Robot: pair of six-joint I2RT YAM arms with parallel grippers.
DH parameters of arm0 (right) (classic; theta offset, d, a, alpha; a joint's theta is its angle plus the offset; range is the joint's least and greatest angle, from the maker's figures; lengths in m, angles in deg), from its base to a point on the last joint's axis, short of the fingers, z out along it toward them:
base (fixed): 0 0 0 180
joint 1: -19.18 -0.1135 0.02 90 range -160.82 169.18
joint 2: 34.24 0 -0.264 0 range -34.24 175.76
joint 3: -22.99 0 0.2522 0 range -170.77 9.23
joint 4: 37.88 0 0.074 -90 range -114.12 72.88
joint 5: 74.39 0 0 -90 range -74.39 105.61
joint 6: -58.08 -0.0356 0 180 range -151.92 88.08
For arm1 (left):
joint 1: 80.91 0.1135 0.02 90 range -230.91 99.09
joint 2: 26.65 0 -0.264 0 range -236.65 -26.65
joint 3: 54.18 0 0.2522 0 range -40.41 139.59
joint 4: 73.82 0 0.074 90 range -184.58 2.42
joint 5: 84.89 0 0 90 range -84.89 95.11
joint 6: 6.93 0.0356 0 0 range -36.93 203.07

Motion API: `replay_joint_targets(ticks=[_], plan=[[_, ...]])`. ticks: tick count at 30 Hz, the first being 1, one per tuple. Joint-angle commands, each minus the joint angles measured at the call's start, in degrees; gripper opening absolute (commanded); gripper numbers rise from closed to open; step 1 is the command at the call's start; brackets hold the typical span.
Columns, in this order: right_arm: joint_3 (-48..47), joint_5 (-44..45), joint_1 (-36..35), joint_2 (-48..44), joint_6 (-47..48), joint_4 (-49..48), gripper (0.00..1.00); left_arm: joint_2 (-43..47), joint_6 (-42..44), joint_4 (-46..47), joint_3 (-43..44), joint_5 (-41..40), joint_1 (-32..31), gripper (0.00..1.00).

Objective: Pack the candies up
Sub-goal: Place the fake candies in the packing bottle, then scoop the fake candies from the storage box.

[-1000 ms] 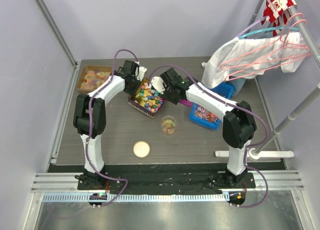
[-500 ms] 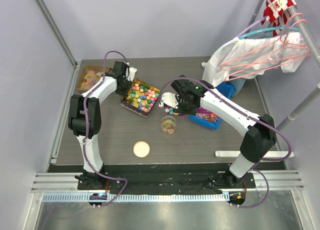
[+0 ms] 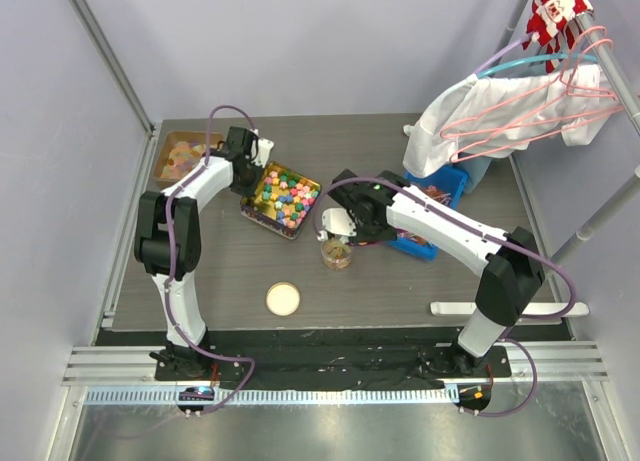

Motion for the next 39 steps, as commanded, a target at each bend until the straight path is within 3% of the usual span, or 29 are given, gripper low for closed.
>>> replay_joint_targets(ticks=[1,25,30,32,39], plan=[[-0.86,5.15,-2.16,0.69,0.93,1.82,0.01,5.06,-0.11,3.94,0.84,2.36,0.38,0.00],[-7.79,15.35,-6.56,5.62,1.98,10.53,0.01,5.32,-0.46,4.29,0.40,3.94,0.56,0.00],[-11.84,13.34,-6.56,4.74,2.25,4.92,0.01,5.85,-0.29,4.12,0.75,4.56,0.47,0.00],[-11.32,15.51,-6.56,4.82,2.33,-2.25,0.01,6.11,-0.11,4.03,0.84,5.08,0.47,0.00],[-15.17,22.37,-6.47,12.02,7.33,-14.16,0.01,7.87,2.87,0.87,2.33,8.34,-0.93,0.00]])
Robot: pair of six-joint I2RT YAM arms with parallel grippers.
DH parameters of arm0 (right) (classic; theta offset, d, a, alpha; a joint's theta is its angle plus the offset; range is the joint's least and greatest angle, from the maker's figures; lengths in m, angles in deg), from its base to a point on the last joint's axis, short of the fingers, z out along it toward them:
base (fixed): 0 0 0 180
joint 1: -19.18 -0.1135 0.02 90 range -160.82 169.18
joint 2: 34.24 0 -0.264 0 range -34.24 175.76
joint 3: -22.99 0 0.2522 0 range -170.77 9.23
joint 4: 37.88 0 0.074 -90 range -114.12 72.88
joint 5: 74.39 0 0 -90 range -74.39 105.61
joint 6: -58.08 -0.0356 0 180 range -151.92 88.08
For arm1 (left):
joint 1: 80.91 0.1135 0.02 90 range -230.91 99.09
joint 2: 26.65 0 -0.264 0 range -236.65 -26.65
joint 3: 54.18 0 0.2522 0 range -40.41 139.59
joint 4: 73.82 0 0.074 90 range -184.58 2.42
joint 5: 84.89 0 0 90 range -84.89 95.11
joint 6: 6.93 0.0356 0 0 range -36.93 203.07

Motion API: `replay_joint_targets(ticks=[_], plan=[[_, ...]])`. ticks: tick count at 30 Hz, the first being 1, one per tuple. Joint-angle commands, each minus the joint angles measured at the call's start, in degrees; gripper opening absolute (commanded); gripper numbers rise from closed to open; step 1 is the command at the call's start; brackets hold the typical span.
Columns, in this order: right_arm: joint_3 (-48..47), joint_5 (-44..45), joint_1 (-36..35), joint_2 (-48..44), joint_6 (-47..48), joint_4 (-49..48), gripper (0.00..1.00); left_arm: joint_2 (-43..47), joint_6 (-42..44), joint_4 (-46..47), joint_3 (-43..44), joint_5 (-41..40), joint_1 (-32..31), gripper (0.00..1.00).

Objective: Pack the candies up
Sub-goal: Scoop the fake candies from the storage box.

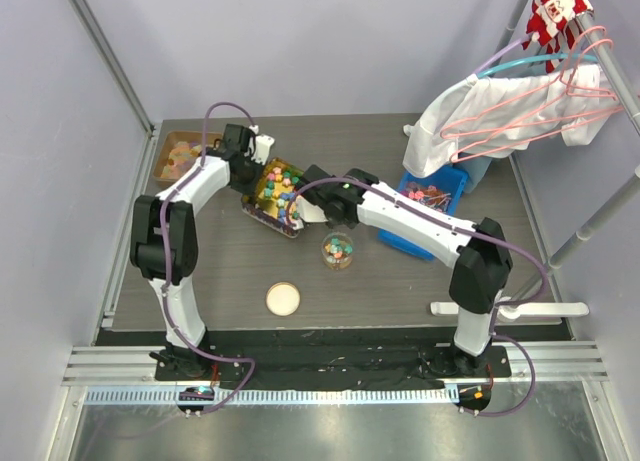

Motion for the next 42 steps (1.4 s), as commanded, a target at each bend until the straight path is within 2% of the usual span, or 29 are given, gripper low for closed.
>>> replay_joint_targets(ticks=[1,6,9,16,27,38,42], plan=[[-4.49,7.88,-0.33,3.90,5.55,-13.02,0.01,5.77,2.30,-0.22,3.06,4.56,-1.28,0.00],[-9.32,11.85,-0.33,8.12,11.87,-18.58,0.01,5.86,4.59,-4.09,3.76,1.83,-4.18,0.00],[-8.98,13.52,-0.33,9.88,15.99,-21.57,0.01,5.34,4.51,-5.67,4.55,1.22,-4.63,0.00],[-1.95,16.69,-0.86,10.67,23.74,-28.60,0.01,5.33,4.07,-6.65,5.17,0.86,-4.98,0.00],[4.99,16.34,-3.93,11.55,27.79,-34.23,0.01,5.07,3.98,-7.26,6.57,2.62,-5.50,0.00],[5.00,8.44,-5.60,11.11,24.02,-28.53,0.01,5.16,3.72,-7.00,6.05,2.71,-6.03,0.00],[1.23,3.08,-5.60,12.07,19.02,-21.15,0.01,5.07,3.63,-7.09,6.05,2.80,-6.21,0.00]])
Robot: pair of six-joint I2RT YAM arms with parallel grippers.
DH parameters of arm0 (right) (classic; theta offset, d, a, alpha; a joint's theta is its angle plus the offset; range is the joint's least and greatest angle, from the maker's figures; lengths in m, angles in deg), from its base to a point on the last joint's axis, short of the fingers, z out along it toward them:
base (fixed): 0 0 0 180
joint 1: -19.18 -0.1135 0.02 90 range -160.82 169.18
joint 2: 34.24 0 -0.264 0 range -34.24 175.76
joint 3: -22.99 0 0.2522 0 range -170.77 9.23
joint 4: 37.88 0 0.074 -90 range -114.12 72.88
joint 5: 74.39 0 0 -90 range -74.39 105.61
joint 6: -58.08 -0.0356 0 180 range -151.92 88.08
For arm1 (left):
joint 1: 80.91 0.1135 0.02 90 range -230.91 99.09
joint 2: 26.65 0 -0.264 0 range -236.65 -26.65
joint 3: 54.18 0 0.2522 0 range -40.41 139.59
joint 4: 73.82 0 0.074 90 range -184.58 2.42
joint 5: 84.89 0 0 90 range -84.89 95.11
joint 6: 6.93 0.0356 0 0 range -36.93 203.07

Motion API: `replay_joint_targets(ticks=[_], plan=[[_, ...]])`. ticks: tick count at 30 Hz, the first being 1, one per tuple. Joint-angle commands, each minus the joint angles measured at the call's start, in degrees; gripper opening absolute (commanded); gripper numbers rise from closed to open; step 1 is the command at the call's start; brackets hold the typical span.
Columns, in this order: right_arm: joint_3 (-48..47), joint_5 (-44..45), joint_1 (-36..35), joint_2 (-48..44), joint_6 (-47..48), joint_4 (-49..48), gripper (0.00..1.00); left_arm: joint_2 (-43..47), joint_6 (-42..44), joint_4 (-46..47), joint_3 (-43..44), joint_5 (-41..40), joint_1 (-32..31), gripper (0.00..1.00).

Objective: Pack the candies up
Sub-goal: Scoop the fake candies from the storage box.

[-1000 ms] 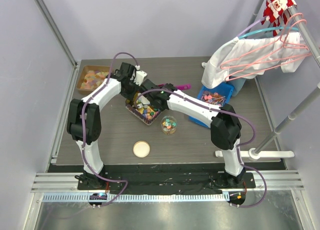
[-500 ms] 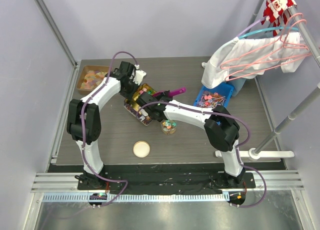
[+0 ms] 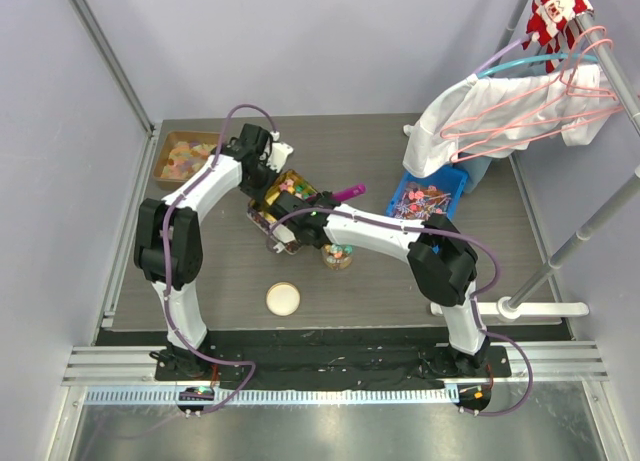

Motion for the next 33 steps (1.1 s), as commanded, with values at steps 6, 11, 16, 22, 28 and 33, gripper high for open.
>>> replay_joint_targets(ticks=[6,11,16,22,28,33], plan=[[-6.58,-14.37,-0.49,0.71,-9.59,11.45,0.01,3.04,-1.22,2.95,2.68,3.54,-0.66,0.00],[-5.79,-17.38,-2.15,-0.25,-11.70,12.33,0.01,3.21,-1.31,3.47,1.98,3.37,-0.66,0.00],[-8.06,-17.03,-3.48,1.93,-16.26,11.36,0.01,3.30,-1.75,3.65,1.98,3.19,-0.66,0.00],[-13.70,-17.99,-3.65,4.76,-26.72,14.26,0.01,4.35,-3.07,4.44,1.01,0.56,-0.66,0.00],[-12.47,-23.18,-4.00,3.00,-30.41,15.58,0.01,4.35,-3.60,4.62,1.10,0.38,-0.66,0.00],[-12.82,-27.82,-3.92,2.21,-35.25,15.93,0.01,4.53,-3.77,5.05,0.57,0.20,-0.66,0.00]])
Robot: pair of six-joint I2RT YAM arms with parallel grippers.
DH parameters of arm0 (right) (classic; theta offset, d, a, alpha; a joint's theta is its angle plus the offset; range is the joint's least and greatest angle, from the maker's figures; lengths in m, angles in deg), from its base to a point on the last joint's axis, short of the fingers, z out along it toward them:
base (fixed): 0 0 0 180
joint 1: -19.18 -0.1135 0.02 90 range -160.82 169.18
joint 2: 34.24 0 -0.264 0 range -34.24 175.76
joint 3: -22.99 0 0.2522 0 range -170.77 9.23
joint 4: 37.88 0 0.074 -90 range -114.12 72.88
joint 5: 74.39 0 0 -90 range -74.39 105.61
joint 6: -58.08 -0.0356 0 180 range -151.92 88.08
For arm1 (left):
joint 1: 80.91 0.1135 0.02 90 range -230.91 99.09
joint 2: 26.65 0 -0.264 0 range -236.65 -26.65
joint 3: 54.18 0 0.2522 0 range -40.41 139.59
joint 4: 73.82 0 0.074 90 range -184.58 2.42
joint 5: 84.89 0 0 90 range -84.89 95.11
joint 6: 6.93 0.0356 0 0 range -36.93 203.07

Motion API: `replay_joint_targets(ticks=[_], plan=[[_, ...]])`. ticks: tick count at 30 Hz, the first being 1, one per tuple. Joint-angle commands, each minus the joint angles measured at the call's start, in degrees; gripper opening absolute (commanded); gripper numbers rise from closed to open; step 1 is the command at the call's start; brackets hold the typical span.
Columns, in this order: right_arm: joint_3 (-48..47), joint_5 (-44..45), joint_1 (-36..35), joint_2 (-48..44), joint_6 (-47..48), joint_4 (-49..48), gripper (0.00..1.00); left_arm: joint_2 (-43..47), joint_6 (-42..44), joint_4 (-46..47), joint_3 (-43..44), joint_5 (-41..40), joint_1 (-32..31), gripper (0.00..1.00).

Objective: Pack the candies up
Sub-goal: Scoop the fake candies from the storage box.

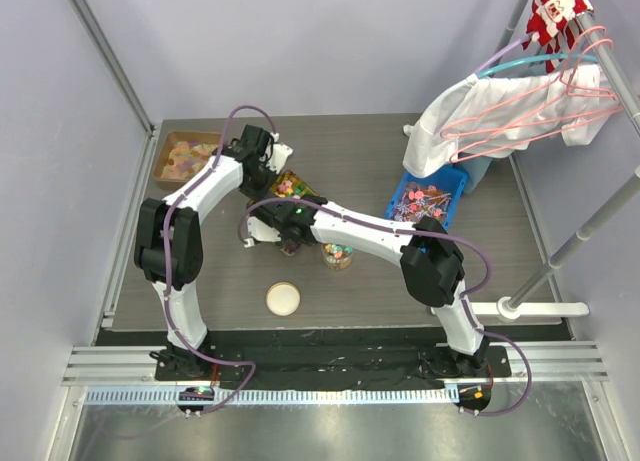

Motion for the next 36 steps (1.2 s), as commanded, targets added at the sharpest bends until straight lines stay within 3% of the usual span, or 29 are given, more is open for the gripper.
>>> replay_joint_targets(ticks=[1,6,15,29,36], plan=[[-1.06,-9.47,-0.55,-2.10,-6.12,2.40,0.01,4.44,-3.16,5.12,0.70,3.00,-0.37,0.00],[-2.02,-15.45,1.64,-3.24,-13.23,-0.23,0.01,4.62,-3.34,5.30,0.43,3.17,-0.37,0.00],[-1.68,-14.59,7.71,-6.05,-19.39,-6.29,0.01,4.97,-3.16,5.82,-0.71,3.18,-0.29,0.00],[0.17,-15.37,15.45,-12.29,-15.62,-4.19,0.01,4.53,-3.69,6.88,-0.79,3.00,0.33,0.00],[6.76,-16.43,17.56,-18.26,-12.37,-0.60,0.01,3.92,-4.48,6.97,-0.71,3.26,2.44,0.00]])
